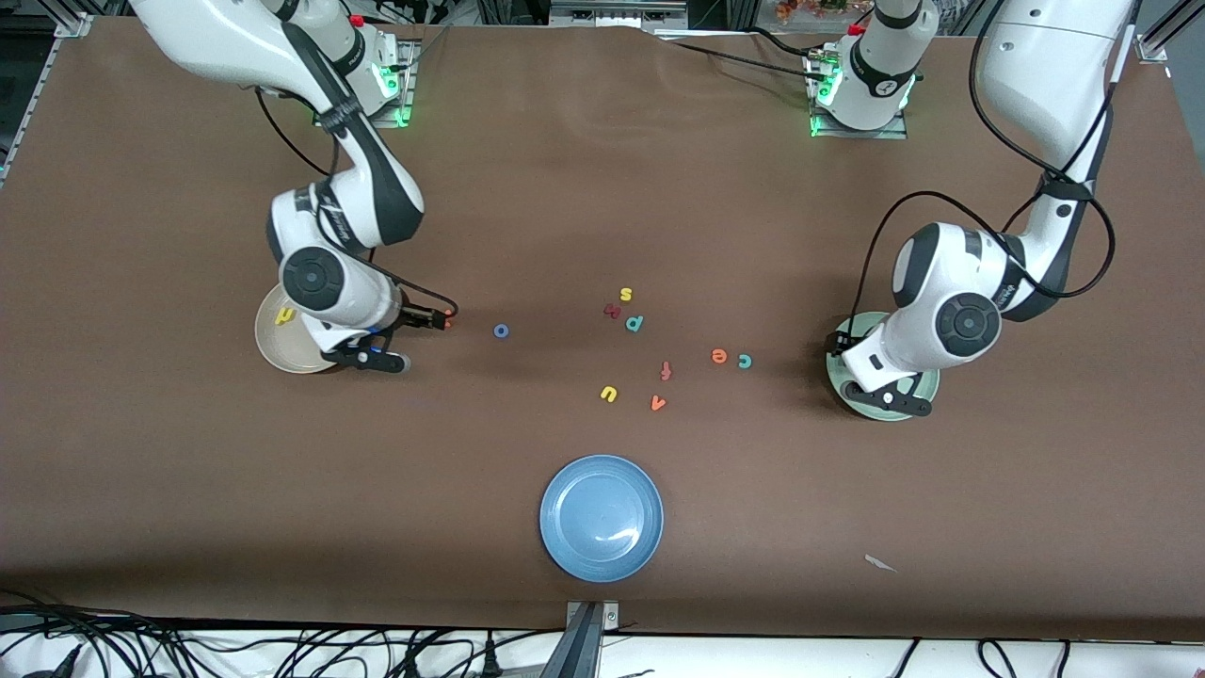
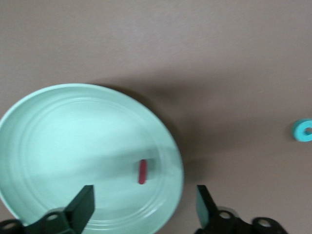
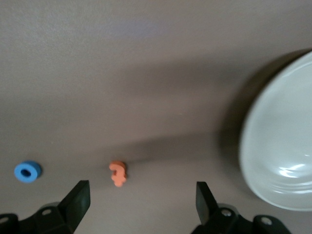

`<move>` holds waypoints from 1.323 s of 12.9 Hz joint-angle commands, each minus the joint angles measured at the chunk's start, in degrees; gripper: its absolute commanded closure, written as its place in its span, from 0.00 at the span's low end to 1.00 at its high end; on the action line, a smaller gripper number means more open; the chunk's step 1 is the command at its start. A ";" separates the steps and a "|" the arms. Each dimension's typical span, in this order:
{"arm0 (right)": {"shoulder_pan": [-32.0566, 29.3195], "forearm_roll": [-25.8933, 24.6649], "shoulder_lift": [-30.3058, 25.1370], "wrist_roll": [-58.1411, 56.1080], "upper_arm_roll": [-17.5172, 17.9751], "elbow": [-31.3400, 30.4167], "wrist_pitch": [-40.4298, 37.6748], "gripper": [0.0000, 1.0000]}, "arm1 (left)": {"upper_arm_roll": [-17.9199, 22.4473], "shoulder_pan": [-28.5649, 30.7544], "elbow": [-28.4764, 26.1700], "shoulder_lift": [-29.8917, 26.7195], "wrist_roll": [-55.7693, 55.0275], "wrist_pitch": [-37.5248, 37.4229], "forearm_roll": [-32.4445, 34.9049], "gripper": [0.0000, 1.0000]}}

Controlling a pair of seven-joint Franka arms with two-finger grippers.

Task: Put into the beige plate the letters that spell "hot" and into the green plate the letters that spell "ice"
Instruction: 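Grasp the orange letter with the right gripper while the left gripper grasps orange e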

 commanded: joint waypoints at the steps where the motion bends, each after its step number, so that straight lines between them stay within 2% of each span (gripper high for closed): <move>1: 1.71 0.87 2.02 4.76 0.31 -2.14 5.87 0.05 | -0.80 -4.69 0.08 -0.89 -10.63 -0.23 0.43 0.00; 2: 2.06 0.87 2.55 5.03 0.31 -2.23 6.50 0.05 | -2.98 -4.88 0.34 -0.89 -14.76 -0.14 0.43 0.00; 4: 2.15 0.87 3.61 5.03 0.31 -2.32 6.68 0.12 | -6.15 -5.32 1.66 0.33 -19.27 0.12 0.51 0.00; 7: 2.59 0.79 4.49 4.95 0.31 -2.41 6.95 0.29 | -11.16 -5.76 3.33 1.57 -18.23 0.47 0.60 0.00; 8: 2.59 0.79 4.49 4.95 0.31 -2.84 7.03 0.40 | -12.13 -5.67 3.33 1.49 -17.27 0.91 0.95 0.00; 9: 2.59 0.79 4.58 4.77 0.31 -2.85 7.21 0.47 | -12.40 -5.50 3.33 1.48 -14.91 1.70 0.95 0.00; 13: 2.51 0.79 4.49 4.51 0.31 -4.60 10.55 0.53 | -12.40 -4.27 3.33 1.75 6.06 2.76 1.04 0.00; 14: 2.51 0.79 4.49 4.51 0.31 -4.61 10.46 0.58 | -12.32 -4.35 3.33 2.62 11.34 3.37 1.22 0.00; 17: 2.51 0.79 4.31 4.33 0.31 -4.61 10.29 0.84 | -12.32 -4.70 3.15 4.29 22.43 8.02 1.66 0.00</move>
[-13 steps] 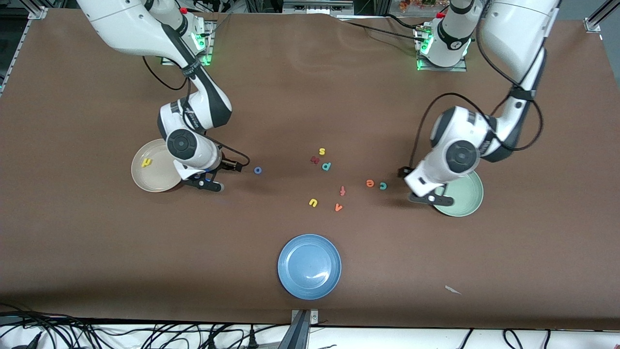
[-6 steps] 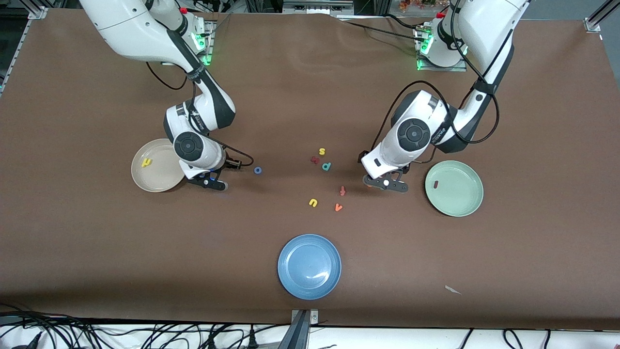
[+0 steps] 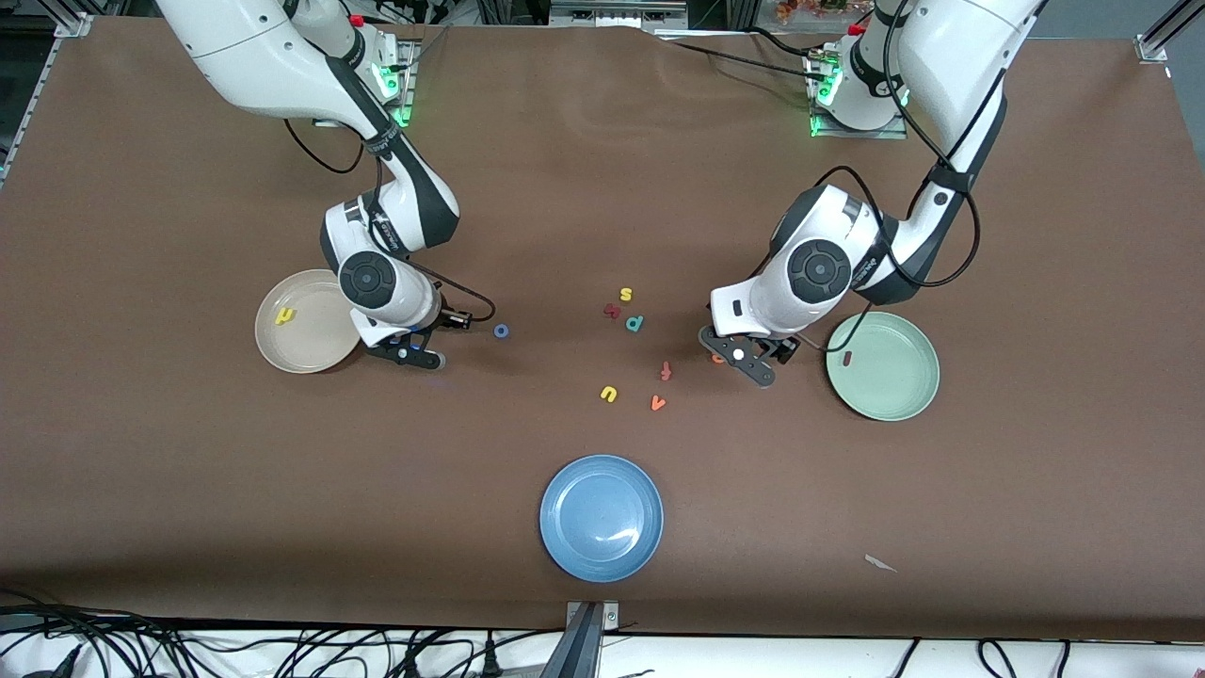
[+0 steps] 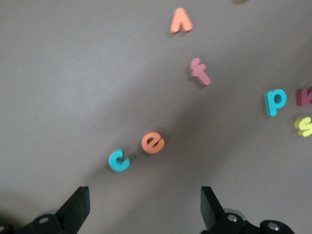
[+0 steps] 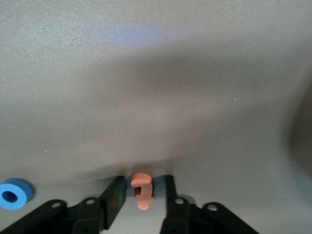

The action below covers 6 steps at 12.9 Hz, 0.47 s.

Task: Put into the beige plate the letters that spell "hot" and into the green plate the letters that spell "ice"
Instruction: 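Grasp the orange letter with the right gripper while the left gripper grasps orange e, then drop the orange letter on the white plate while the left gripper carries orange e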

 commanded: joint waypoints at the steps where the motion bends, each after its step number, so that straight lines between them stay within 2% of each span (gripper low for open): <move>1: 0.07 0.74 -0.13 -0.32 -0.08 -1.65 1.69 0.91 | -0.25 -0.44 1.04 2.67 9.77 4.18 1.57 0.00; 3: 0.07 0.74 -0.30 -0.40 -0.16 -1.47 1.34 0.98 | -0.25 -0.45 0.86 3.90 16.71 6.57 1.57 0.00; 5: 0.07 0.74 -1.87 -0.67 -0.43 -0.77 -0.85 0.98 | -0.25 -0.80 0.42 4.43 18.85 6.57 2.09 0.00; 6: -0.02 0.56 -3.80 -1.02 -0.95 0.19 -4.17 0.98 | -0.25 -1.49 0.16 4.52 18.85 6.57 4.62 0.00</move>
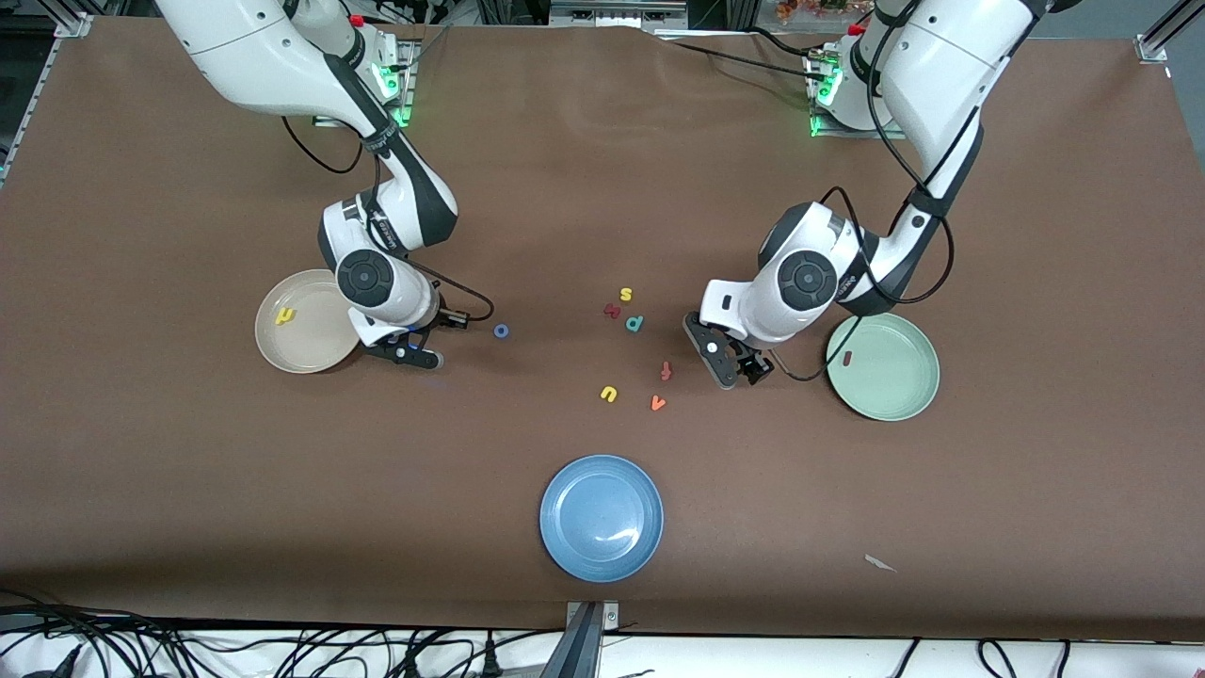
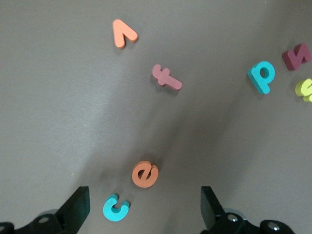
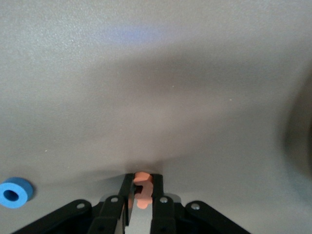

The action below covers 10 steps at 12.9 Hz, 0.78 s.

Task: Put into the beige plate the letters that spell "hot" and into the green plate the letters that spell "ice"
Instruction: 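Drop the orange letter on the white plate while the left gripper carries orange e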

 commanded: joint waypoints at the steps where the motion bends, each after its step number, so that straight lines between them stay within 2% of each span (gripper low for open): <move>1: 0.02 0.39 -5.07 -2.21 -2.57 2.00 -9.15 0.98 | -0.12 -1.04 0.17 0.64 1.53 0.38 6.95 0.00; 3: 0.02 0.39 -7.89 -8.52 -6.96 3.34 -17.44 0.98 | -0.12 -1.48 0.09 1.60 1.61 0.73 8.65 0.00; 6: -0.24 0.83 -8.00 -25.20 -15.75 2.03 -20.55 0.98 | -0.12 -1.83 -1.67 2.31 1.53 5.37 9.53 0.00; 7: -0.59 0.83 -7.21 -28.21 -17.34 0.98 -19.93 0.98 | -0.12 -1.74 -2.02 2.48 1.44 5.91 10.06 0.01; 10: -1.12 1.01 -6.50 -30.44 -17.88 -3.50 -15.73 0.98 | -0.12 -1.48 -2.46 2.49 1.61 5.92 10.50 0.07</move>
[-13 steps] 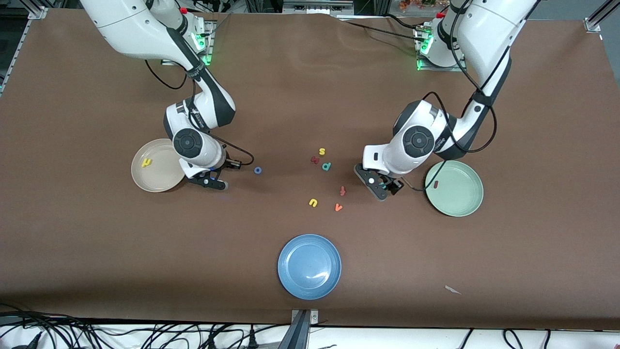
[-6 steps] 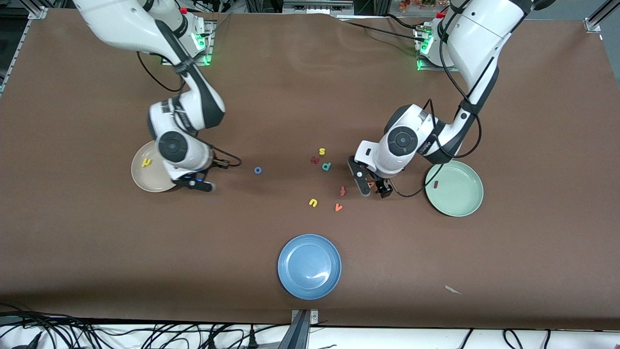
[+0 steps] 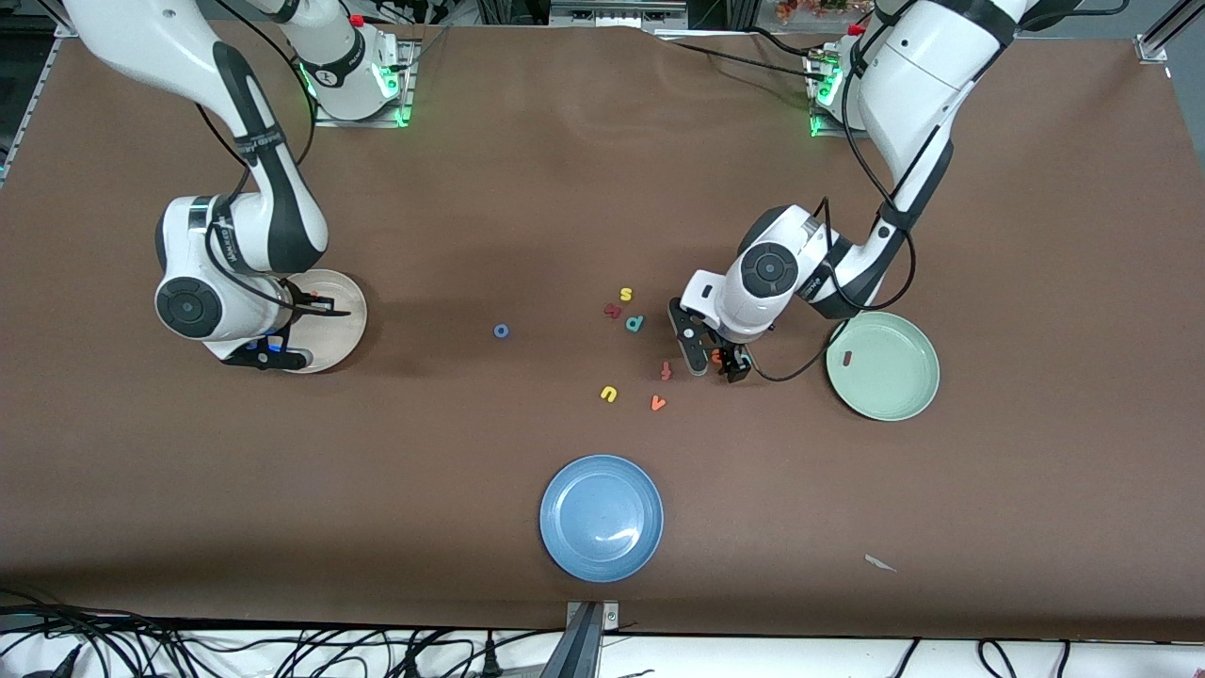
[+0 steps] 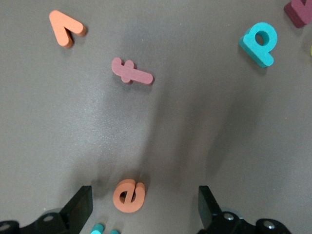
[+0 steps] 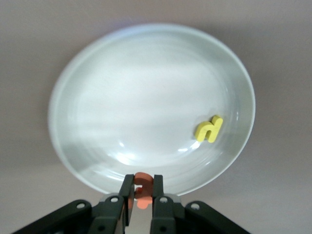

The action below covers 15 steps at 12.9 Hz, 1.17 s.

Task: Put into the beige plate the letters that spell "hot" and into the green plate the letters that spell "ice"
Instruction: 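Drop the orange letter on the white plate while the left gripper carries orange e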

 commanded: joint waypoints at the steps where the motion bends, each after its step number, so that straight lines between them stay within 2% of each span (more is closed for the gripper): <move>1: 0.57 1.00 0.02 -1.73 0.17 -4.35 5.62 0.97 | -0.06 0.41 -0.96 -0.36 0.62 1.00 2.80 0.11; 2: 0.56 1.00 0.11 -2.17 0.09 -4.89 6.86 0.90 | -0.06 0.50 -1.13 -0.36 0.54 1.00 4.02 0.20; 4: 0.56 1.00 -0.67 -2.17 0.08 -4.37 6.35 0.01 | -0.06 0.32 -1.31 -0.28 0.53 1.00 4.39 0.50; 5: 0.65 1.00 -1.99 -1.47 0.26 -3.93 5.65 0.00 | -0.06 0.41 -1.31 -0.10 0.53 1.00 4.39 0.55; 6: 0.74 1.00 -2.96 -1.21 0.87 -2.97 4.69 0.00 | -0.06 0.41 -1.31 -0.10 0.45 1.00 4.39 0.68; 7: 0.74 1.26 -3.40 -0.16 2.35 -1.13 3.20 0.00 | -0.06 0.41 -1.05 -0.10 0.36 1.00 4.39 0.73; 8: 0.74 2.83 -3.41 1.42 4.54 0.98 1.96 0.00 | -0.06 0.58 -0.87 -0.27 0.18 1.00 4.39 0.73; 10: 1.00 6.26 -3.14 7.11 8.94 3.97 2.30 0.00 | -0.15 1.11 -0.61 -1.49 0.45 0.30 4.39 0.88; 12: 3.28 6.36 -1.74 13.26 11.41 6.70 4.22 0.00 | -0.41 2.25 -0.52 -4.30 0.45 -2.67 3.43 0.90; 15: 8.55 6.45 2.20 25.47 11.51 7.15 13.61 0.01 | -2.26 6.99 -0.52 -8.88 0.62 -9.97 3.33 0.95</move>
